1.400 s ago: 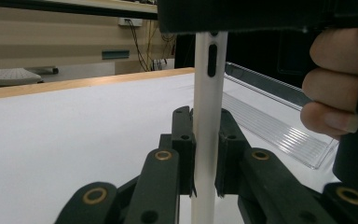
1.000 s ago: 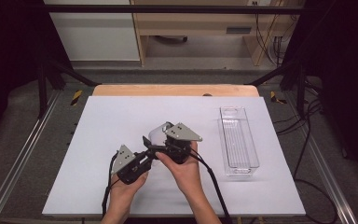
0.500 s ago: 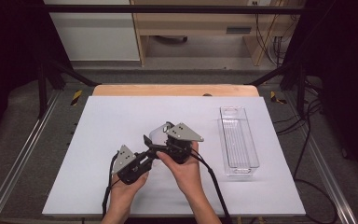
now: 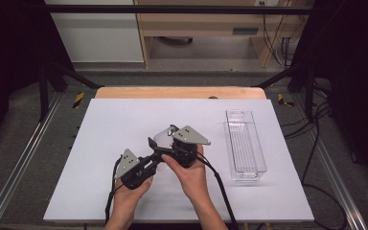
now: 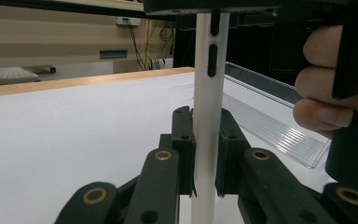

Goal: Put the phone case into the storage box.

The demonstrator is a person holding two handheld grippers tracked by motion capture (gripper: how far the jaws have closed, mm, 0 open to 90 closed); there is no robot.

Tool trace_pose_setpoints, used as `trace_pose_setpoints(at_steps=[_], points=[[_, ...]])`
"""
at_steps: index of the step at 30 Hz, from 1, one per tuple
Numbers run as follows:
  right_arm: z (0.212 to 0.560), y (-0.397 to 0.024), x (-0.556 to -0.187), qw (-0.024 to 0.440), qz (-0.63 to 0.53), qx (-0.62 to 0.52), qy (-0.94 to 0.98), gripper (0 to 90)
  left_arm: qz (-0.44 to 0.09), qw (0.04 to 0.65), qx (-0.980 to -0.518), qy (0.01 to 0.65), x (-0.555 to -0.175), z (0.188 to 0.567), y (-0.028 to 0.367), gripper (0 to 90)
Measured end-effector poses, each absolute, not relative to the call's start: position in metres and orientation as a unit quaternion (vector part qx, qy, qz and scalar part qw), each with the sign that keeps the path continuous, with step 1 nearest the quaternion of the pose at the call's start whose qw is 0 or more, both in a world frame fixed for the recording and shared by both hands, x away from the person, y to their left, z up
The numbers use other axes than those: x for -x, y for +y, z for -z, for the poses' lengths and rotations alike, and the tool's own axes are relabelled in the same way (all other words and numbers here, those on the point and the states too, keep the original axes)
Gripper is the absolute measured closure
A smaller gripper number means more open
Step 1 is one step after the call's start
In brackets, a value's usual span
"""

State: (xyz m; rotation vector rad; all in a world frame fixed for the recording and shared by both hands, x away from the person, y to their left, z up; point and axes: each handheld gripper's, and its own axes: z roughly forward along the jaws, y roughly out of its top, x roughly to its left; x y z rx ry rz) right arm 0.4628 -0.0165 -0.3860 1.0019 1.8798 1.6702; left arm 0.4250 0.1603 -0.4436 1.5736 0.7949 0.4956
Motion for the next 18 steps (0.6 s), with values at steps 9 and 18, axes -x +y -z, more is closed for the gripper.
trace_pose_setpoints(at_steps=[9, 18], points=[[0.3862, -0.0166, -0.4639, 0.211, -0.597, -0.366, 0.682, 17.0, -0.214, 0.608, -0.682, 0.345, -0.4257, 0.4452, 0.1603, 80.6], [0.3858, -0.0182, -0.4657, 0.202, -0.59, -0.37, 0.688, 17.3, -0.212, 0.607, -0.684, 0.345, -0.4261, 0.4466, 0.1595, 80.6]])
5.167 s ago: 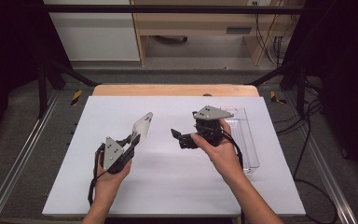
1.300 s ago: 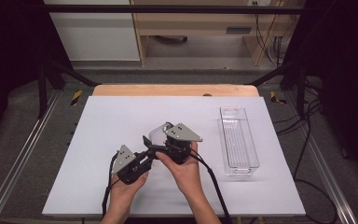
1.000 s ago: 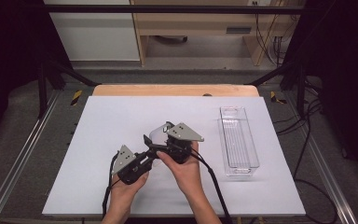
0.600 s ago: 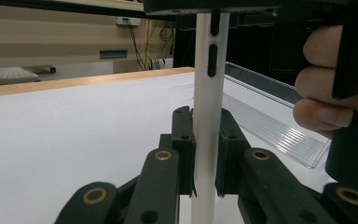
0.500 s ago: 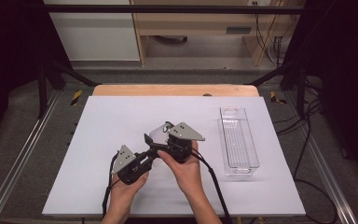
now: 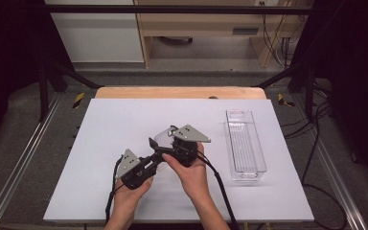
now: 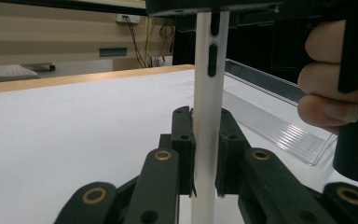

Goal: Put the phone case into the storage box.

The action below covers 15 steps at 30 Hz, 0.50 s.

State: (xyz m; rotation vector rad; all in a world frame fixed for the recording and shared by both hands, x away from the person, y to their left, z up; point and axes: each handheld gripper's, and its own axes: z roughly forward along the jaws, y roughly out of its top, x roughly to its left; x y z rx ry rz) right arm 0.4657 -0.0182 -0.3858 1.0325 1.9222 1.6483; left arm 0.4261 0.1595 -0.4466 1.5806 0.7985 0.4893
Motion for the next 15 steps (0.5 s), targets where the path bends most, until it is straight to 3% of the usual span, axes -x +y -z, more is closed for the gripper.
trace_pose_setpoints(at_steps=[15], points=[[0.3848, -0.0191, -0.466, 0.199, -0.581, -0.368, 0.698, 17.5, -0.211, 0.605, -0.687, 0.343, -0.4261, 0.4479, 0.1587, 80.6]])
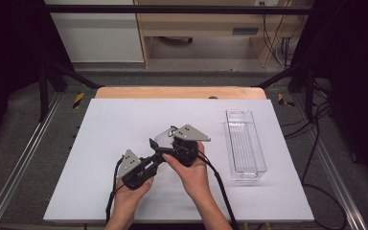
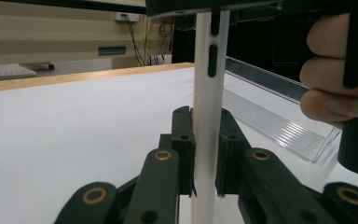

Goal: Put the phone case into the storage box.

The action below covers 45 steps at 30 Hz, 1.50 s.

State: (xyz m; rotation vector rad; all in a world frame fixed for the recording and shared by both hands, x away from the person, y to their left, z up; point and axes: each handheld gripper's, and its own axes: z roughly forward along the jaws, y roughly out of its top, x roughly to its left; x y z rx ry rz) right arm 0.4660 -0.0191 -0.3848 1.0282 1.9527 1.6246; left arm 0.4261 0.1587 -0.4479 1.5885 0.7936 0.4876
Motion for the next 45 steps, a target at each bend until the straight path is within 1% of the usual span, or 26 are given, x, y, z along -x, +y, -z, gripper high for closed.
trace_pose_setpoints(at_steps=[15, 19, 20, 22, 23, 25, 28, 31, 33, 34, 36, 37, 41, 45], points=[[0.384, -0.02, -0.465, 0.204, -0.574, -0.356, 0.709, 17.6, -0.205, 0.604, -0.692, 0.338, -0.427, 0.449, 0.157, 80.4], [0.384, -0.02, -0.465, 0.206, -0.571, -0.354, 0.712, 17.6, -0.205, 0.603, -0.694, 0.337, -0.427, 0.45, 0.157, 78.9], [0.384, -0.02, -0.465, 0.207, -0.57, -0.353, 0.712, 17.6, -0.207, 0.6, -0.695, 0.338, -0.427, 0.449, 0.156, 77.0], [0.384, -0.021, -0.466, 0.212, -0.567, -0.354, 0.713, 17.6, -0.209, 0.6, -0.695, 0.338, -0.427, 0.449, 0.155, 69.9], [0.384, -0.022, -0.466, 0.212, -0.566, -0.354, 0.713, 17.6, -0.21, 0.6, -0.694, 0.338, -0.427, 0.449, 0.155, 69.0], [0.384, -0.024, -0.468, 0.216, -0.563, -0.356, 0.713, 17.6, -0.209, 0.599, -0.694, 0.341, -0.428, 0.449, 0.156, 63.7], [0.381, -0.031, -0.472, 0.221, -0.561, -0.363, 0.71, 17.6, -0.202, 0.597, -0.698, 0.339, -0.431, 0.45, 0.154, 53.1], [0.379, -0.04, -0.479, 0.225, -0.559, -0.374, 0.705, 17.6, -0.211, 0.59, -0.701, 0.34, -0.432, 0.45, 0.154, 44.0], [0.377, -0.047, -0.484, 0.225, -0.555, -0.384, 0.703, 17.6, -0.211, 0.589, -0.701, 0.342, -0.433, 0.449, 0.156, 34.4], [0.376, -0.051, -0.488, 0.221, -0.555, -0.388, 0.701, 17.6, -0.216, 0.587, -0.701, 0.341, -0.433, 0.449, 0.157, 31.8], [0.373, -0.06, -0.494, 0.213, -0.554, -0.4, 0.698, 17.6, -0.227, 0.578, -0.705, 0.342, -0.431, 0.446, 0.161, 27.7], [0.37, -0.065, -0.497, 0.22, -0.548, -0.402, 0.7, 17.6, -0.231, 0.575, -0.707, 0.342, -0.431, 0.445, 0.164, 25.0], [0.362, -0.082, -0.507, 0.233, -0.538, -0.412, 0.698, 17.6, -0.25, 0.561, -0.706, 0.352, -0.429, 0.444, 0.178, 19.3], [0.353, -0.098, -0.515, 0.246, -0.533, -0.423, 0.69, 17.5, -0.26, 0.562, -0.69, 0.374, -0.43, 0.44, 0.196, 15.1]])
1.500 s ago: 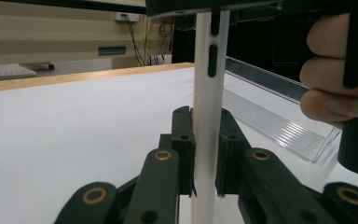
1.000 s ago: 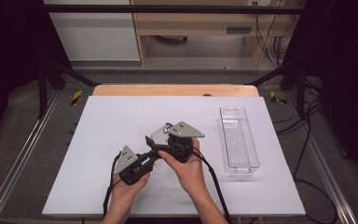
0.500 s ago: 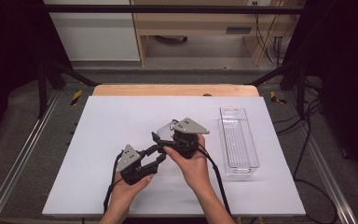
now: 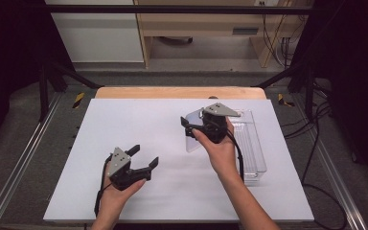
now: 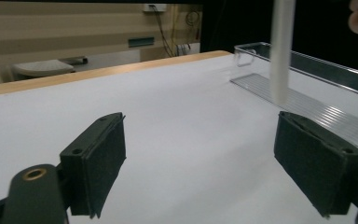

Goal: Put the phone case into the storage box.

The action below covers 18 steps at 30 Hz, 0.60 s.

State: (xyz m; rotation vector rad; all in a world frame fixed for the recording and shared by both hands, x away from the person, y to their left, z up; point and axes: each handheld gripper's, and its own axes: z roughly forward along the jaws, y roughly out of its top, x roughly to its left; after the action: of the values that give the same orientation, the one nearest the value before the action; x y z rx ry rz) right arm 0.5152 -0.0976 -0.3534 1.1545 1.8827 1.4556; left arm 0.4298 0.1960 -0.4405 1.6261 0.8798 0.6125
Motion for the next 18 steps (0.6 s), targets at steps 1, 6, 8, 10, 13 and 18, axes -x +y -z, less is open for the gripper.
trace_pose_setpoints(at_steps=[1, 6, 8, 10, 13, 18], points=[[0.351, -0.102, -0.517, 0.248, -0.534, -0.426, 0.687, 17.5, -0.264, 0.56, -0.689, 0.376, -0.43, 0.439, 0.2, 13.9], [0.336, -0.123, -0.525, 0.266, -0.538, -0.434, 0.672, 17.5, -0.294, 0.542, -0.69, 0.379, -0.425, 0.439, 0.216, 12.0], [0.33, -0.132, -0.529, 0.275, -0.54, -0.437, 0.664, 17.5, -0.299, 0.543, -0.692, 0.371, -0.419, 0.442, 0.223, 11.1], [0.326, -0.14, -0.534, 0.284, -0.539, -0.442, 0.658, 17.5, -0.303, 0.54, -0.695, 0.367, -0.414, 0.443, 0.227, 10.1], [0.323, -0.148, -0.543, 0.291, -0.537, -0.452, 0.651, 17.5, -0.309, 0.543, -0.688, 0.369, -0.406, 0.441, 0.233, 8.5], [0.317, -0.158, -0.553, 0.309, -0.533, -0.461, 0.639, 17.5, -0.318, 0.547, -0.68, 0.371, -0.397, 0.443, 0.245, 4.8]])
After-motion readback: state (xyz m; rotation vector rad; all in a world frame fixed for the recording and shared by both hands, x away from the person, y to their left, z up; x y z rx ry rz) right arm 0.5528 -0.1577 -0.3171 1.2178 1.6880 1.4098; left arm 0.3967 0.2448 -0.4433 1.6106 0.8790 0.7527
